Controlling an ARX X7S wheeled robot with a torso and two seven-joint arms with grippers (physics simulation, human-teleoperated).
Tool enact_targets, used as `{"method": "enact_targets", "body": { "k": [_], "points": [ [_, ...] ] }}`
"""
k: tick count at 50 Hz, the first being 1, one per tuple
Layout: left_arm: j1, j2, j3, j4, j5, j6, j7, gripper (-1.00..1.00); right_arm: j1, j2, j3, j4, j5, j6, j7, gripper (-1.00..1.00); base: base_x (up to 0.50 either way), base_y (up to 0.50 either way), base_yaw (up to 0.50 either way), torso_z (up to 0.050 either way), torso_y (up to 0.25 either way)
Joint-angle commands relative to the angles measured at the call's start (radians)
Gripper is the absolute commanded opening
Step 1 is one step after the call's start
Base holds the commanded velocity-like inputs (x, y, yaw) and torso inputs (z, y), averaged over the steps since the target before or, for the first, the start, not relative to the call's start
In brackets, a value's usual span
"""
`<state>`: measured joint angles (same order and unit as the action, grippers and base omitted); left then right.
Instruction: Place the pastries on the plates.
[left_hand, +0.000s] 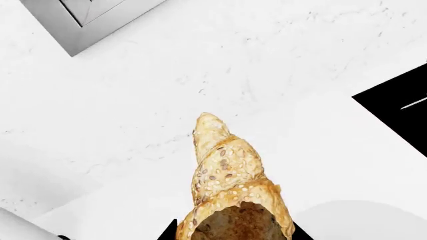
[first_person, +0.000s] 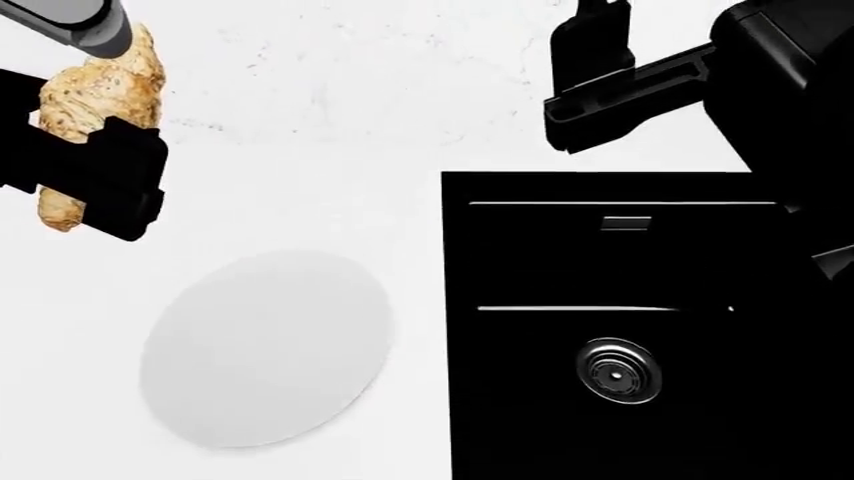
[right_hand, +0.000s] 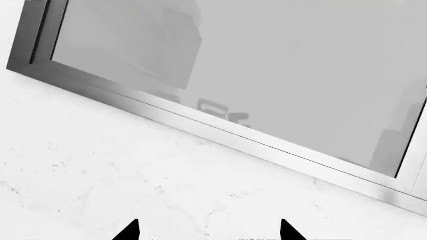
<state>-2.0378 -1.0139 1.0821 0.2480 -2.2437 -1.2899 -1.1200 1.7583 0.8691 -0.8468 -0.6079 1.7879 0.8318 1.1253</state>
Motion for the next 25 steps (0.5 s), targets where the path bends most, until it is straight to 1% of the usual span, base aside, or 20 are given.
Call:
{"method": "enact_targets", "body": {
  "k": [1,4,13,21,25],
  "points": [
    [-0.017,-0.008,0.006,0.002,-0.012,0.004,-0.021,-1.00,0.006,-0.004,-0.001,-0.006,0.000,0.006,0.003,1.00,0.00,0.00,0.00,0.000,0.000],
    [-0.024,-0.008,0.009,0.001,-0.019,0.002,-0.026,-1.00,0.022,-0.007,0.000,-0.007,0.009,0.014,0.008,1.00,0.00,0.00,0.00,0.000,0.000],
    [-0.026,-0.022,0.020,0.009,-0.035,-0.006,-0.036,-1.00,0.025,-0.018,-0.008,0.004,0.005,0.021,0.015,1.00,0.00,0.49,0.00,0.000,0.001],
    [-0.005,-0.021,0.023,0.021,-0.032,-0.002,-0.020,-1.00,0.027,-0.032,-0.020,0.015,0.001,0.033,0.013,1.00,0.00,0.00,0.00,0.000,0.000],
    [0.025,-0.013,0.015,0.042,-0.031,0.013,0.014,-1.00,0.023,-0.029,-0.023,0.016,0.001,0.035,0.012,1.00,0.00,0.00,0.00,0.000,0.000]
  ]
}}
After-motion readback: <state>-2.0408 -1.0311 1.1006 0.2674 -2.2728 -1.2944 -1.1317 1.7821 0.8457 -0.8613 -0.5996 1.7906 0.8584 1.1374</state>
